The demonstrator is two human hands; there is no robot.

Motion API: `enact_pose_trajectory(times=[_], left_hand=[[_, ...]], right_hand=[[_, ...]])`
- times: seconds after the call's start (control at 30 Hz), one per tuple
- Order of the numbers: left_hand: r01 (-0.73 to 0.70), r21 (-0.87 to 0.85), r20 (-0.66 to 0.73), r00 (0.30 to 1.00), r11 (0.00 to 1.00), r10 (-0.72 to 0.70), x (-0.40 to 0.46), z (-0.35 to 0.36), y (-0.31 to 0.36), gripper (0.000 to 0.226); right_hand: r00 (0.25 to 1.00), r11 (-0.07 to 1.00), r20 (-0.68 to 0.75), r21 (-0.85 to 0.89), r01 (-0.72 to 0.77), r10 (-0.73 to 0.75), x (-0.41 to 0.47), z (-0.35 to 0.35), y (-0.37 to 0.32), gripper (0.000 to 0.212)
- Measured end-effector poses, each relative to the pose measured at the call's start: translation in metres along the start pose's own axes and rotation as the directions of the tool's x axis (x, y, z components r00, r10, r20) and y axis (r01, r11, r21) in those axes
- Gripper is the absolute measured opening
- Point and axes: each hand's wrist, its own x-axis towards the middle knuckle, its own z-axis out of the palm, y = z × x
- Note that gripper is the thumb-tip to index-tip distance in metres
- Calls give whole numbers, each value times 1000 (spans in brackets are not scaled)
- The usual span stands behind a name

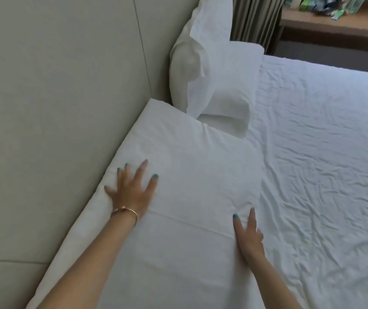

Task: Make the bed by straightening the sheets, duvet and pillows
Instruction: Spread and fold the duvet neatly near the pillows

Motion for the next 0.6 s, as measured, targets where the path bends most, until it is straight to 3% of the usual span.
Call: enact_pose_trajectory(times=[0.07, 0.2, 0.3, 0.4, 0.5, 0.53, 0.6], left_hand=[[-76, 213, 1, 997, 974, 78, -16, 25, 10, 66], [-49, 252, -16, 998, 966, 55, 1, 52, -1, 71], [-41, 305, 17, 999, 951, 38, 7, 60, -2, 72], [-32, 304, 30, 999, 952, 24, 5, 53, 0, 71], [-33, 291, -16, 999, 956, 40, -13, 45, 0, 64], [-44, 270, -45, 997, 962, 58, -23, 44, -2, 61], [-79, 194, -97, 990, 978, 100, -57, 47, -9, 59]], right_hand=[[999, 999, 13, -40, 32, -31, 0, -5, 6, 79], [998, 986, -19, -159, 55, -58, -8, 8, 4, 67], [963, 899, -76, -384, 210, -258, -32, 38, 2, 60], [861, 757, -28, -491, 431, -508, -44, 44, 16, 64], [647, 485, 191, -517, 706, -738, -36, 29, 42, 61], [611, 441, 236, -506, 741, -756, -34, 22, 50, 60], [614, 429, 284, -506, 748, -736, -32, 12, 61, 59]])
